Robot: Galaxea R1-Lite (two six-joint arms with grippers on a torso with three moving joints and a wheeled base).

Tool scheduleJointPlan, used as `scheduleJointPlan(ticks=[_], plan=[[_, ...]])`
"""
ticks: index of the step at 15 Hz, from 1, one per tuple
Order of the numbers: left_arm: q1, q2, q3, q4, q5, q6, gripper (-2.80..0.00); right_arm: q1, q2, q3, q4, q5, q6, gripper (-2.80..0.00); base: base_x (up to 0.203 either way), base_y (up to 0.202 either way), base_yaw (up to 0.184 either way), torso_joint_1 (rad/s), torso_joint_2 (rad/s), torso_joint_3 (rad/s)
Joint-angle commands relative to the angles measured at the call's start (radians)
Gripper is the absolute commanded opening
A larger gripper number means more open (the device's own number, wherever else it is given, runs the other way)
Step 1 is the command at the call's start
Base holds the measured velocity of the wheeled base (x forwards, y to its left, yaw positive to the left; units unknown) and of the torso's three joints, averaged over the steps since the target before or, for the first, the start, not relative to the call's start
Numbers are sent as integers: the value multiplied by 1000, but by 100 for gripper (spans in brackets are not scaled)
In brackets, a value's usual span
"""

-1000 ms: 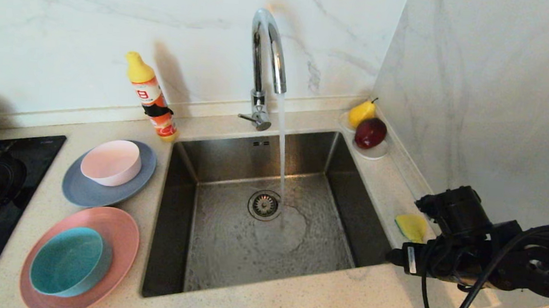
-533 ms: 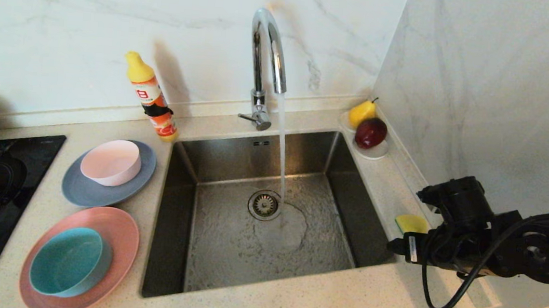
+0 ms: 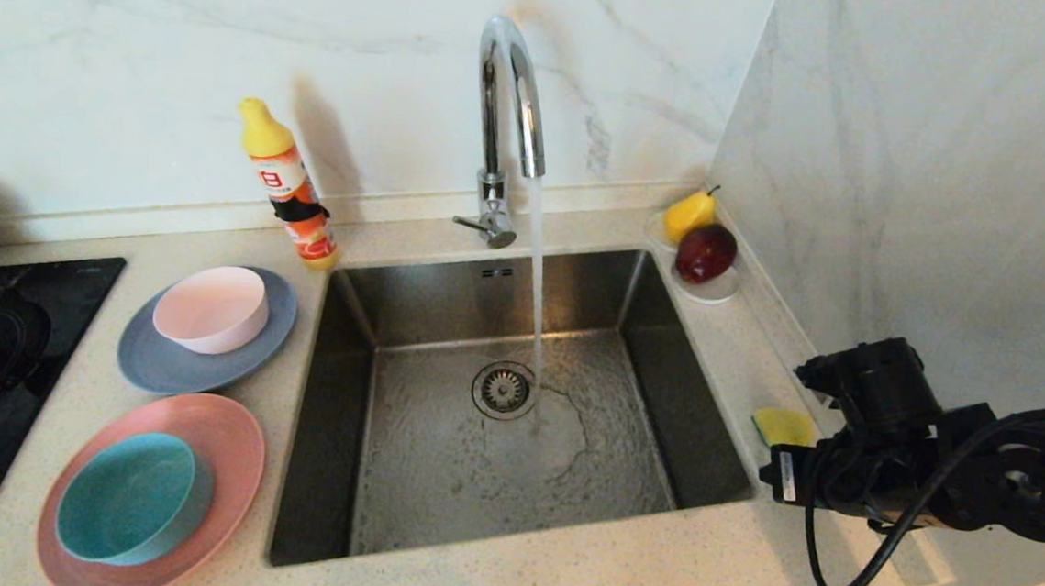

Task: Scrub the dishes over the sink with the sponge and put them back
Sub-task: Pick up a bowl and the sponge

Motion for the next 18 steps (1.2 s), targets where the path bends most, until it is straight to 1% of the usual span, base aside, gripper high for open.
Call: scheduleJointPlan(ticks=[1,7,10,11,12,13,18], plan=[[1,1,18,-1,0,0,-280,-1,0,3,1,-2,2,-280,0,0,0,0,0,0],[0,1,18,-1,0,0,-280,-1,13,-3,-1,-2,-1,-280,0,0,0,0,0,0],[0,1,18,-1,0,-1,-280,-1,-26,-7,3,-2,-4,-280,0,0,0,0,0,0],[0,1,18,-1,0,0,-280,2,-52,-7,7,-2,-16,-280,0,0,0,0,0,0],[1,1,18,-1,0,0,-280,6,-67,-5,9,-4,-48,-280,0,0,0,0,0,0],[1,1,18,-1,0,0,-280,6,-71,-5,13,-9,-58,-280,0,0,0,0,0,0],[1,1,18,-1,0,0,-280,6,-58,34,4,-5,-57,-280,0,0,0,0,0,0]])
